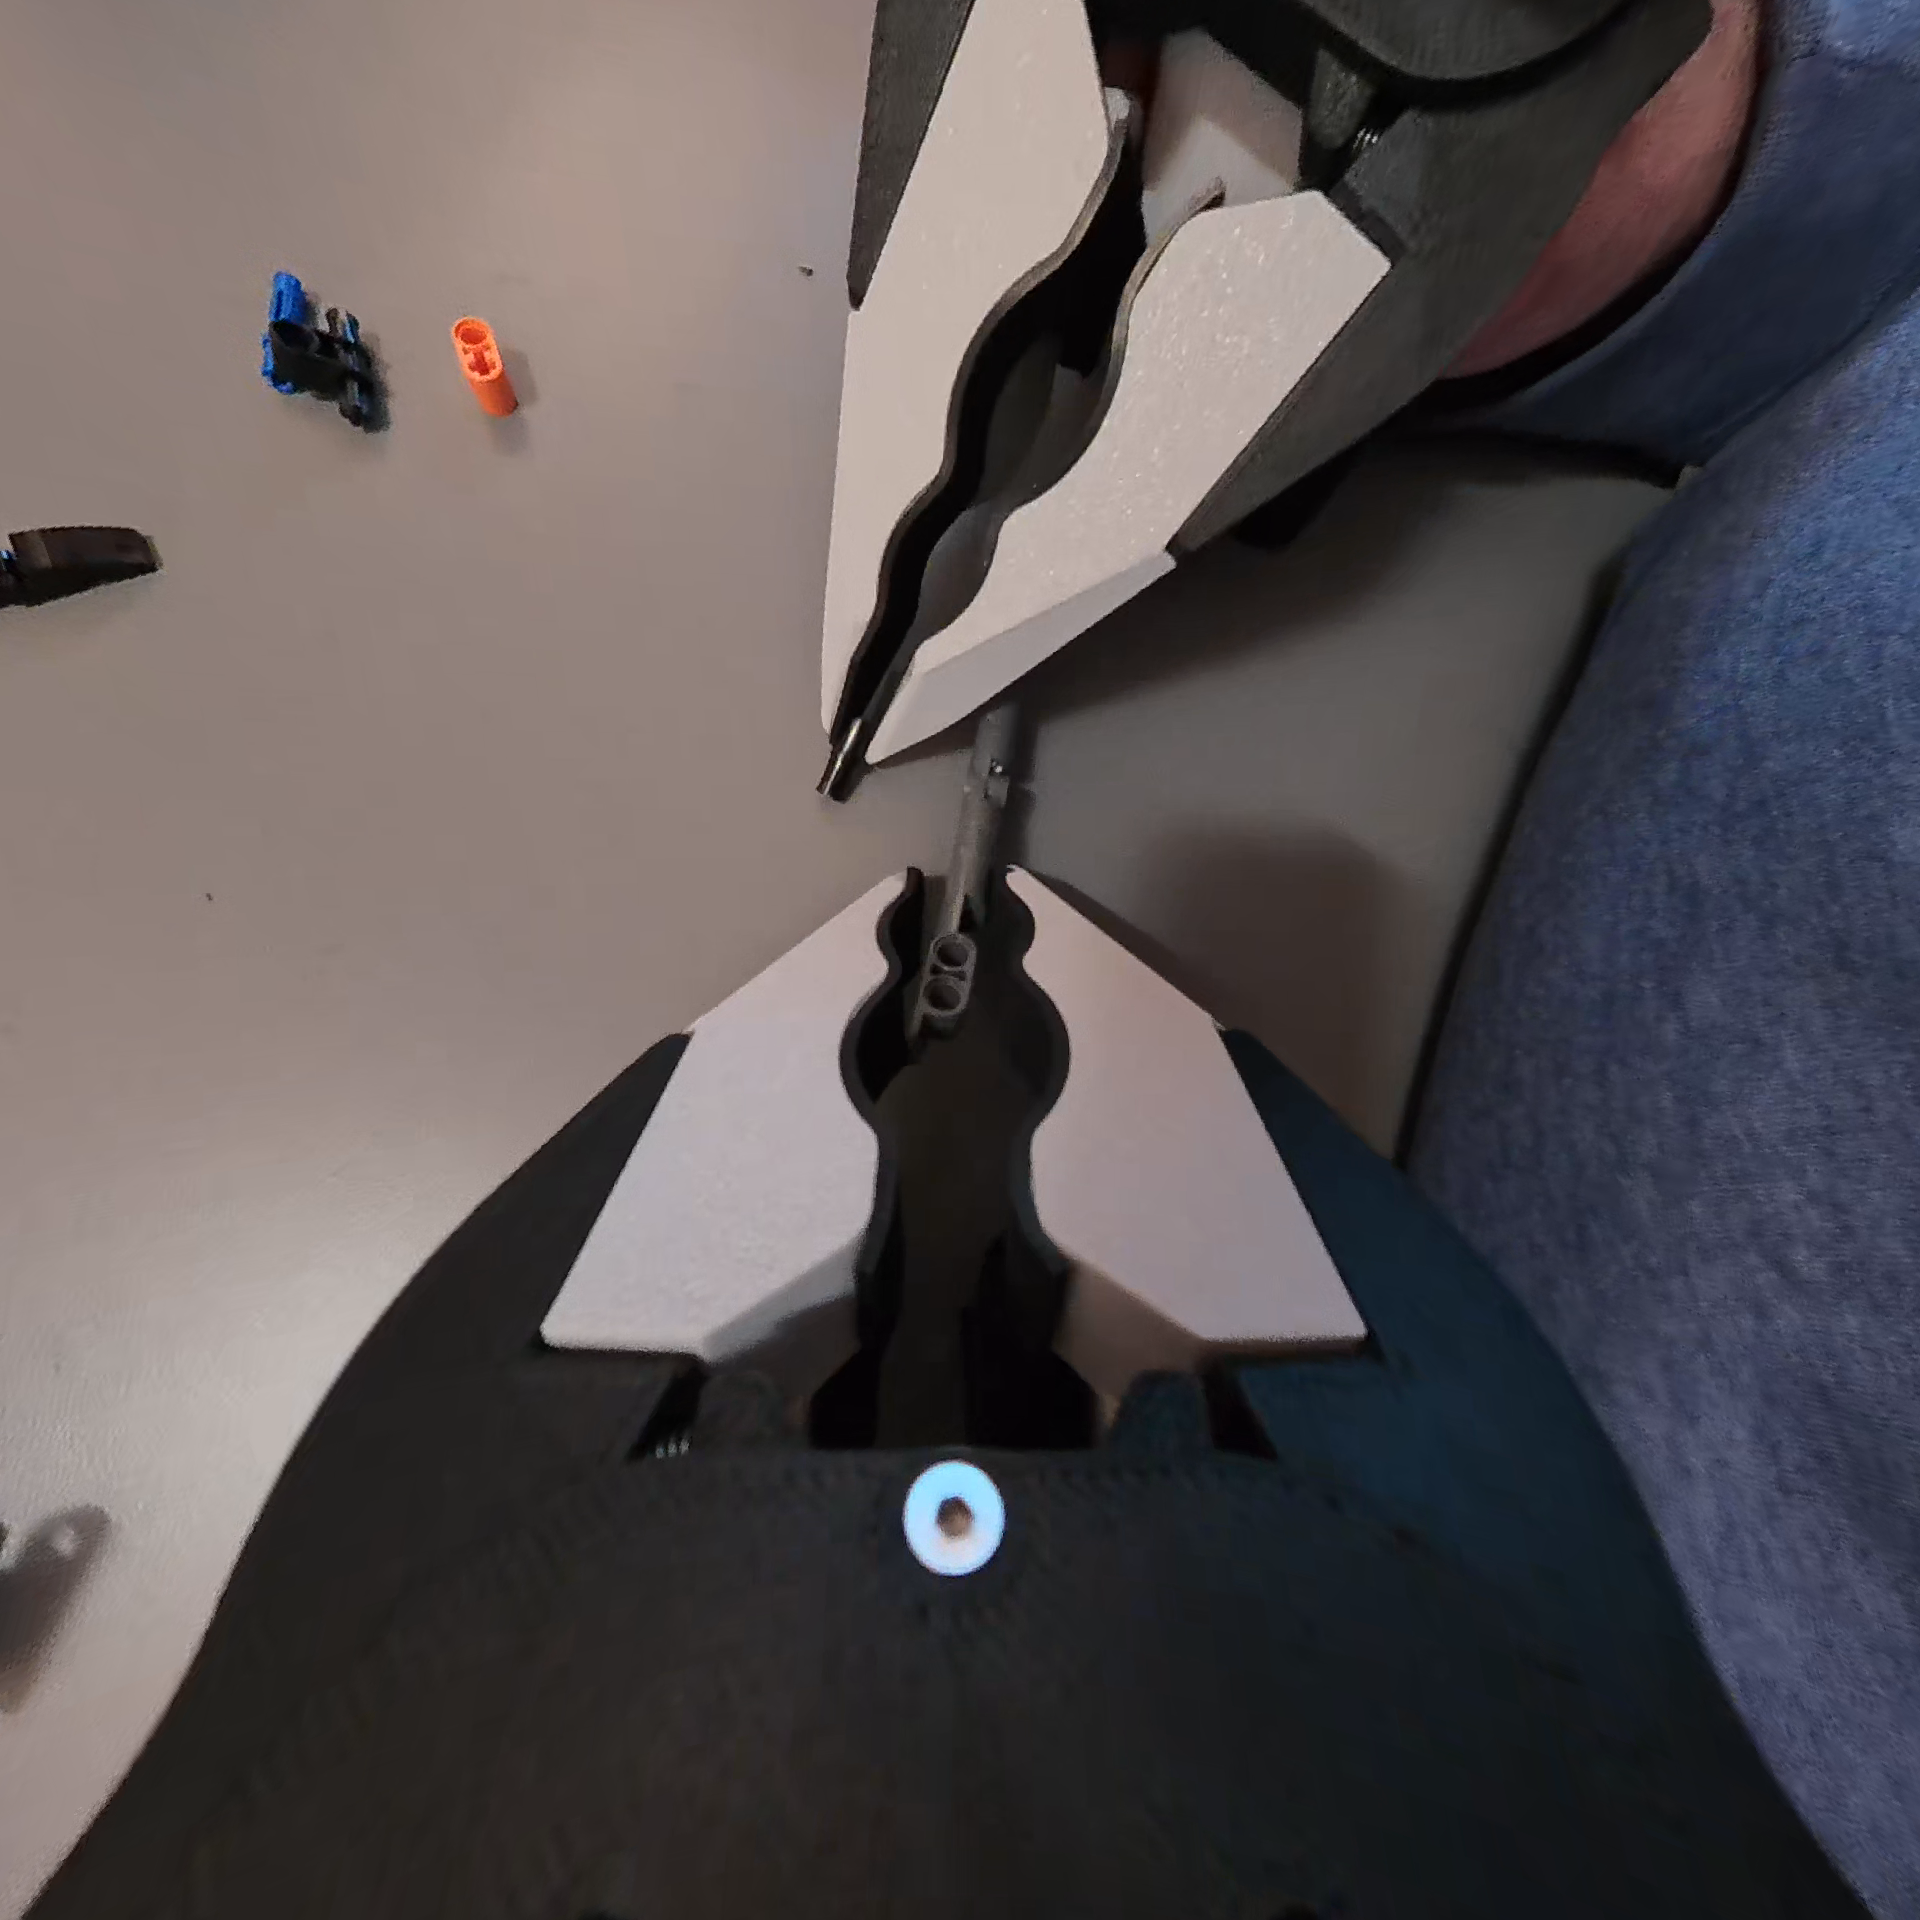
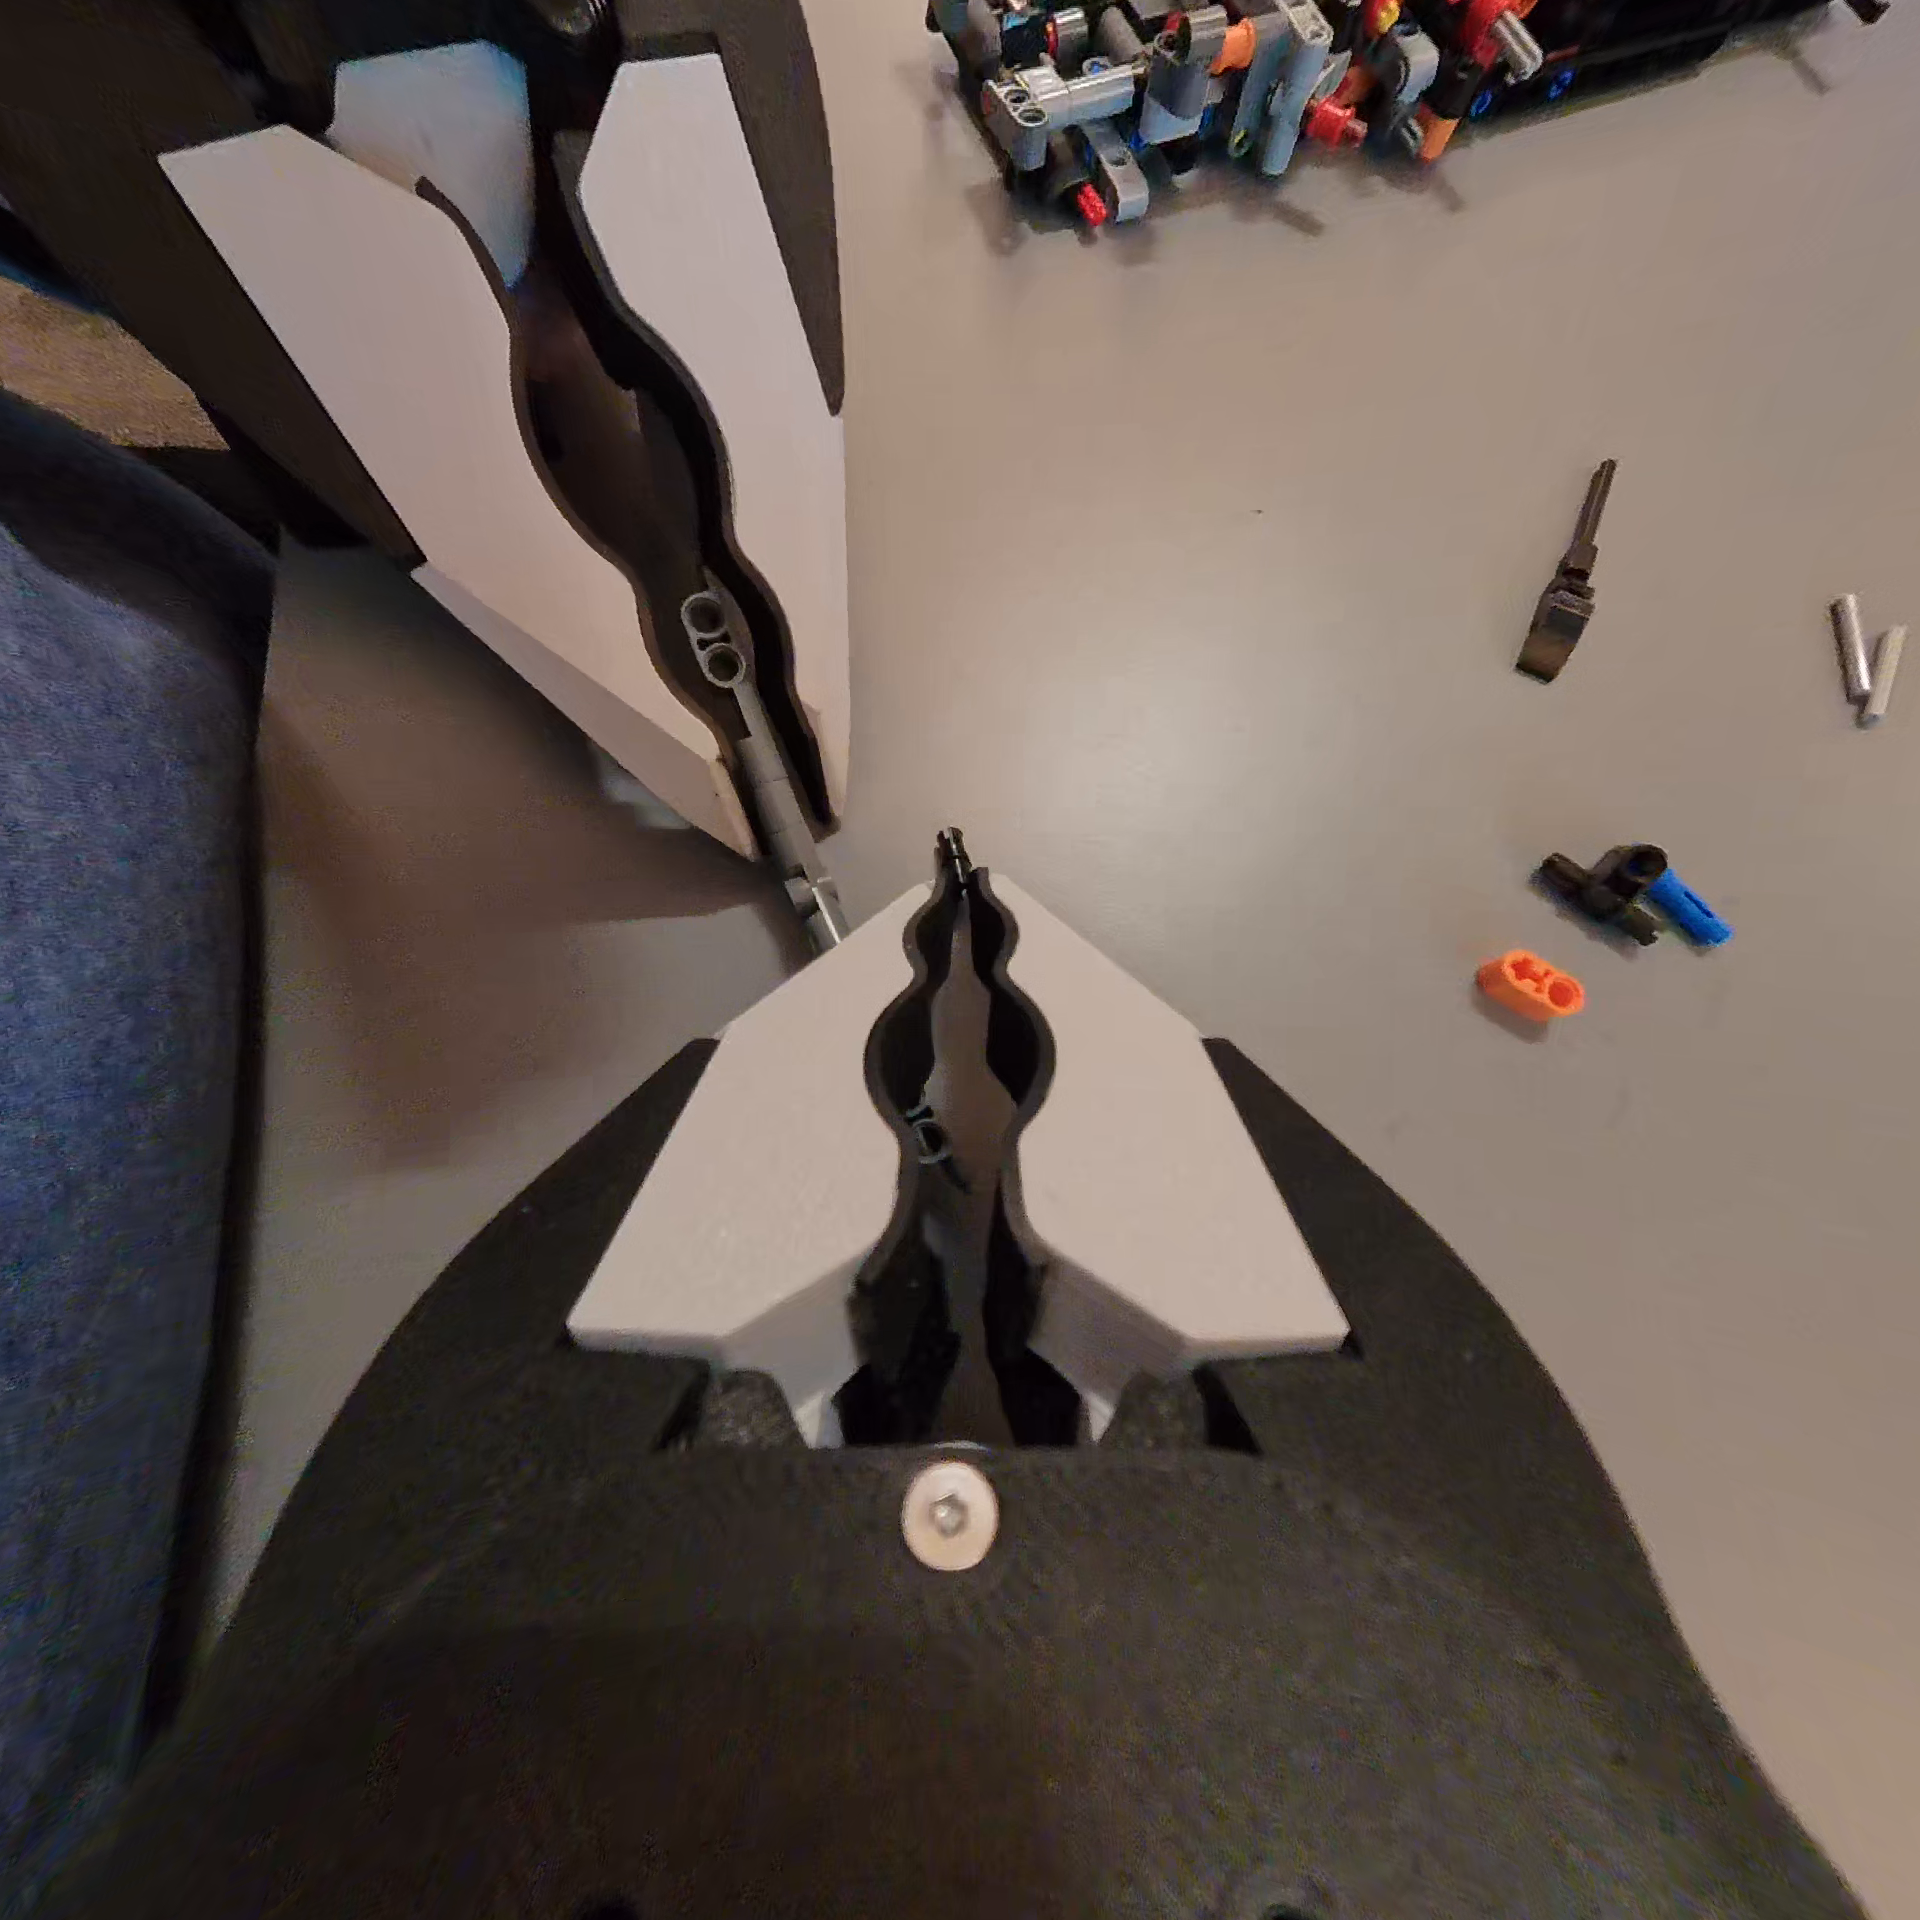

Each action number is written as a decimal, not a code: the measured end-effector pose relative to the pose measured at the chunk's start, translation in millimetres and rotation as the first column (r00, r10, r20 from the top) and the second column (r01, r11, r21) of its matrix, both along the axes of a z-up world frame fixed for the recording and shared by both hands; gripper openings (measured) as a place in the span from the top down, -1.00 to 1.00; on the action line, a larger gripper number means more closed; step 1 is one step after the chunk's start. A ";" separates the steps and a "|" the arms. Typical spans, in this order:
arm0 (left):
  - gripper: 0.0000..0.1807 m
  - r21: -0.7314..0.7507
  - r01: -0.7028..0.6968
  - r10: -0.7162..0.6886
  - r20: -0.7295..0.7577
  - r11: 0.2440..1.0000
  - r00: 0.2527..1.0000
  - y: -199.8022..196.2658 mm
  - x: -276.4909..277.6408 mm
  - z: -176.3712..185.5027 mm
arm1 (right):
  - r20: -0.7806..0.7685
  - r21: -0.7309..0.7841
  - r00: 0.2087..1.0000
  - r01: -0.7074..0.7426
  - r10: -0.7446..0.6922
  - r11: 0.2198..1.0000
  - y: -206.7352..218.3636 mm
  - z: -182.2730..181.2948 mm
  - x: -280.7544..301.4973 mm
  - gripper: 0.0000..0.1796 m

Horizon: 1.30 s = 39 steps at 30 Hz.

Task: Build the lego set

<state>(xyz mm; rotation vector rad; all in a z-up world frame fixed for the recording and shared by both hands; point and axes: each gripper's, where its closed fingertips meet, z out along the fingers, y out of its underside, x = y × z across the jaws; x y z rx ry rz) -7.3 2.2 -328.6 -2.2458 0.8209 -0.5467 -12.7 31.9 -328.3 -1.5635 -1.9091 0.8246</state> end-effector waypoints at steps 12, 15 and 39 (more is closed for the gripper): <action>0.92 0.007 -0.010 0.010 -0.006 1.000 1.000 -5.8 -7.4 0.2 | -0.016 0.048 1.000 0.010 -0.009 0.999 1.8 0.9 -0.2 0.99; 0.94 0.003 -0.003 0.003 -0.004 1.000 1.000 -5.0 -6.8 0.0 | -0.083 -0.024 0.996 0.018 -0.020 1.000 3.7 15.4 0.7 0.99; 0.95 0.035 0.012 -0.013 0.024 0.999 1.000 7.3 -5.0 11.9 | -0.098 -0.161 0.995 -0.041 0.025 0.986 -11.8 21.3 -0.1 1.00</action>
